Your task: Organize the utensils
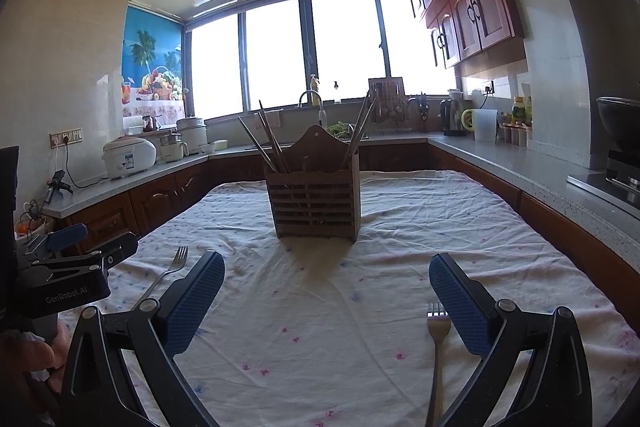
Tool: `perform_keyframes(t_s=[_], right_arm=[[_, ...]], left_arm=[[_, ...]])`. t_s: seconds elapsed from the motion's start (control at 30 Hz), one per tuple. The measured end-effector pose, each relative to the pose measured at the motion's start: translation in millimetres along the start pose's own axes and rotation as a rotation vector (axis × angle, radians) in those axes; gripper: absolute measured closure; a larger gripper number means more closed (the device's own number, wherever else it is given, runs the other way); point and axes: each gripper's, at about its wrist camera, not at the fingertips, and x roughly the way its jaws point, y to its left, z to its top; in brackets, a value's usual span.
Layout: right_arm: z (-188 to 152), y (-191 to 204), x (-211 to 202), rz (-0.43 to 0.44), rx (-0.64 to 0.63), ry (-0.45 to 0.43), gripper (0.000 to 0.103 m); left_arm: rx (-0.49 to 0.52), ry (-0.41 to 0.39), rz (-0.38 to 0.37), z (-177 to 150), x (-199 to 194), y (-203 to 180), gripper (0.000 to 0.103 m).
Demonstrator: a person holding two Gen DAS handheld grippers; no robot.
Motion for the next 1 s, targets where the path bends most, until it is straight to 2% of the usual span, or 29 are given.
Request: perform_keyframes(t_s=[1.0], right_arm=[[7.5,2.8,-4.0,0.012,-0.001,-0.015,0.0]], left_arm=[[0.014,0.004,-0.008,2.2,0.0,-2.2,0.0]])
